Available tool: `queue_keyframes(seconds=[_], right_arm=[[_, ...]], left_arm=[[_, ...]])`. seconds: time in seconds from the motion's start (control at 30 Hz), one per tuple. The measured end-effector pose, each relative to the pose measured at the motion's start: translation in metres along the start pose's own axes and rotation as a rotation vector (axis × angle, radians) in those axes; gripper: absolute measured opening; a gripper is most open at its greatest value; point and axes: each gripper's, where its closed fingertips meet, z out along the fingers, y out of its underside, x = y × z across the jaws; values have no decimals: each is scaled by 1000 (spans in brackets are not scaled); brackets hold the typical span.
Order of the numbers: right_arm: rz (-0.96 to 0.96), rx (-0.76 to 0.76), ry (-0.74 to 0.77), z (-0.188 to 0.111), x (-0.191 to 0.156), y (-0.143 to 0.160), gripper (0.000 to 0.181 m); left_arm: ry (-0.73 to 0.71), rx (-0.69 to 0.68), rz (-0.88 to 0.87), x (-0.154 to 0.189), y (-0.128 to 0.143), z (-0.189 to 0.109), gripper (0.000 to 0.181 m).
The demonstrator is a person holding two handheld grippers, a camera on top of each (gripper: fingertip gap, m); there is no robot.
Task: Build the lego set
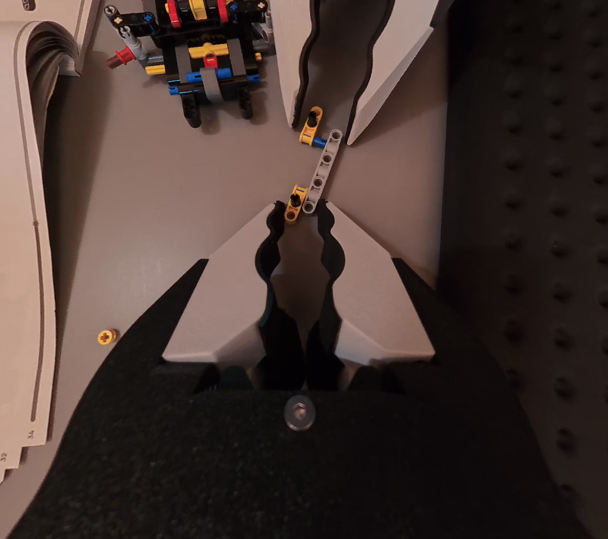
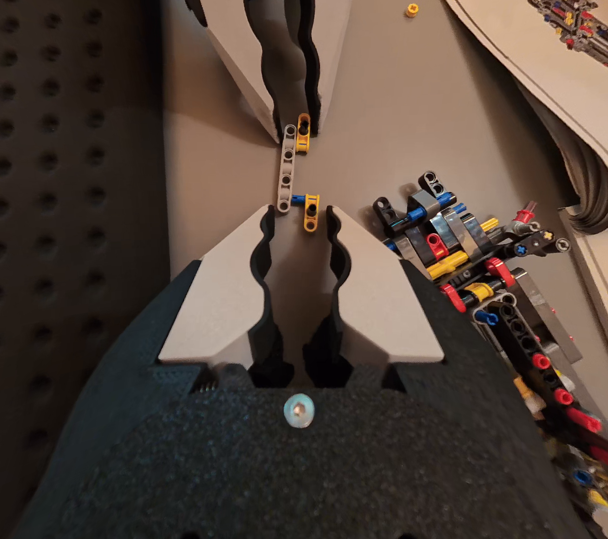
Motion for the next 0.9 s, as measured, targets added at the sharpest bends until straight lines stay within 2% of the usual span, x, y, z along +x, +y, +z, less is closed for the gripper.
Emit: queue_keyframes(seconds=[0.57,0.9], right_arm=[[15,-4,-25,5,-4,-4,26],[38,-26,24,2,0,-1,22]], left_arm=[[-2,5,-3,1,-2,2,18],[-38,6,11,0,-4,3,18]])
